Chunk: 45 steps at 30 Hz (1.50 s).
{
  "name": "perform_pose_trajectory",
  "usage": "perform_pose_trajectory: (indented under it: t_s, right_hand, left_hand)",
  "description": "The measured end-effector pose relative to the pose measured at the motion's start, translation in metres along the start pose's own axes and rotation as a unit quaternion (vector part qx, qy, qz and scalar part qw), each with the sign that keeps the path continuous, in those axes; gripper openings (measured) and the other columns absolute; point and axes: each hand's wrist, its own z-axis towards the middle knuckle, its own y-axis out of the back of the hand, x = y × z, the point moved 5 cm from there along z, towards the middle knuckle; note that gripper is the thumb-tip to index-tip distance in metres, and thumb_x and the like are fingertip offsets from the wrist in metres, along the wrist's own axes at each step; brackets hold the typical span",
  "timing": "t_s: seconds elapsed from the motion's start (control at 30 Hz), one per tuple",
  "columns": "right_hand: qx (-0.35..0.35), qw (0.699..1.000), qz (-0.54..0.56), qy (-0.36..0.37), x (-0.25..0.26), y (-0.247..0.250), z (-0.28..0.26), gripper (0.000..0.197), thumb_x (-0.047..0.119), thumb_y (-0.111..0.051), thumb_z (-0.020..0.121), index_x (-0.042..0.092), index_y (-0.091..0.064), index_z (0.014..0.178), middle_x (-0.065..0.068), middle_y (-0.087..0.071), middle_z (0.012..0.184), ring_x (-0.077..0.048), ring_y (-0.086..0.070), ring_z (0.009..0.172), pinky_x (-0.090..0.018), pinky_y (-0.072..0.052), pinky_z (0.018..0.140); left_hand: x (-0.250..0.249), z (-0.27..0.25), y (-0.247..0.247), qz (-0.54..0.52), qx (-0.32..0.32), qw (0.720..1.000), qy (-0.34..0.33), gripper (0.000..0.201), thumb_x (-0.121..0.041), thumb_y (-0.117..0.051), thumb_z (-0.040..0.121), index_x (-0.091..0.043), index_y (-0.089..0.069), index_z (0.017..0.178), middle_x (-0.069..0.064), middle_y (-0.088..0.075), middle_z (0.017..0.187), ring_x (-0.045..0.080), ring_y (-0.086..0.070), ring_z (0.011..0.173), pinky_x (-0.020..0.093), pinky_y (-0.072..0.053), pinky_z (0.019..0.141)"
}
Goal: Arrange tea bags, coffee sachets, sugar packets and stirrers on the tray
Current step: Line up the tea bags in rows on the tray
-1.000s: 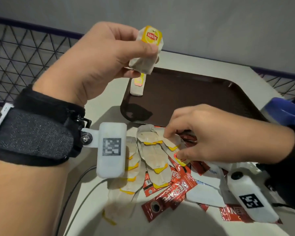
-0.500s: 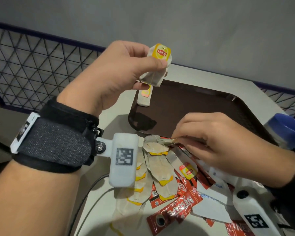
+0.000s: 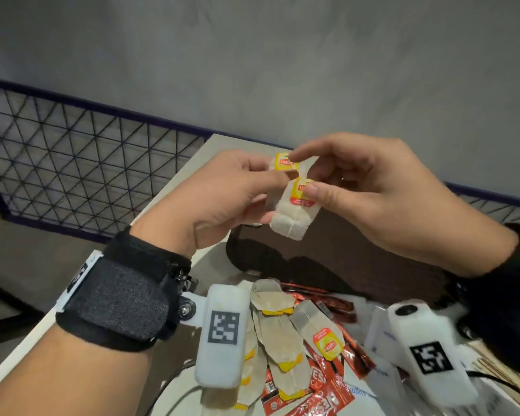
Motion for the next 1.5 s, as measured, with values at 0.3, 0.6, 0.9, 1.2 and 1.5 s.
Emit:
perform_pose_trajectory:
  t_s: [0.3,0.6,0.9,1.2,1.5]
  right_hand:
    - [-0.047,0.98,-0.192,0.017,0.0,-0.007,0.008,0.025,0.012,-0.072,0.091,0.023,-0.062,0.111,0.013,-0.065,0.086,-0.002,-0.057,0.075,-0.014,-0.042,0.065]
    - [-0.111,0.978,-0.148,-0.093,-0.018,-0.002,0.016,0.038,0.04,-0.077,0.086,0.03,-0.056,0.116,0.007,-0.054,0.095,-0.004,-0.054,0.075,-0.02,-0.044,0.067]
    - [-0.077,0.982,0.092,-0.146,-0.033,-0.01,0.024,0.013,0.026,-0.082,0.085,0.015,-0.074,0.085,-0.002,-0.071,0.073,-0.006,-0.054,0.061,-0.023,-0.043,0.057]
    - [0.033,0.918,0.247,-0.309,-0.076,-0.04,0.037,0.019,0.009,-0.072,0.092,0.015,-0.059,0.079,-0.007,-0.074,0.08,-0.013,-0.061,0.06,-0.029,-0.051,0.059]
    - [0.143,0.89,0.21,-0.379,-0.109,-0.096,0.055,0.011,0.011,-0.067,0.097,0.014,-0.057,0.1,-0.012,-0.073,0.096,-0.024,-0.067,0.08,-0.034,-0.059,0.065]
  left_hand:
    - [0.0,0.0,-0.005,-0.092,0.028,0.995,0.036,0.027,-0.019,-0.054,0.102,-0.002,-0.069,0.116,0.019,-0.074,0.104,0.027,-0.073,0.094,0.037,-0.065,0.079]
    - [-0.01,-0.003,-0.005,-0.048,0.017,0.998,-0.035,0.043,0.016,-0.053,0.093,-0.007,-0.065,0.127,0.011,-0.078,0.101,0.017,-0.075,0.081,0.022,-0.059,0.066]
    - [-0.008,-0.001,0.002,-0.023,-0.064,0.998,-0.012,0.071,0.012,-0.06,0.09,-0.02,-0.041,0.15,0.012,-0.075,0.112,0.018,-0.074,0.08,0.027,-0.059,0.066]
    - [-0.025,-0.006,0.06,-0.087,-0.24,0.965,-0.06,0.049,0.0,-0.059,0.093,-0.015,-0.046,0.137,0.011,-0.079,0.105,0.026,-0.077,0.1,0.046,-0.058,0.098]
    - [-0.025,-0.013,0.087,-0.153,-0.317,0.929,-0.112,0.021,-0.012,-0.059,0.092,-0.018,-0.064,0.112,0.0,-0.081,0.093,0.017,-0.077,0.087,0.032,-0.059,0.075]
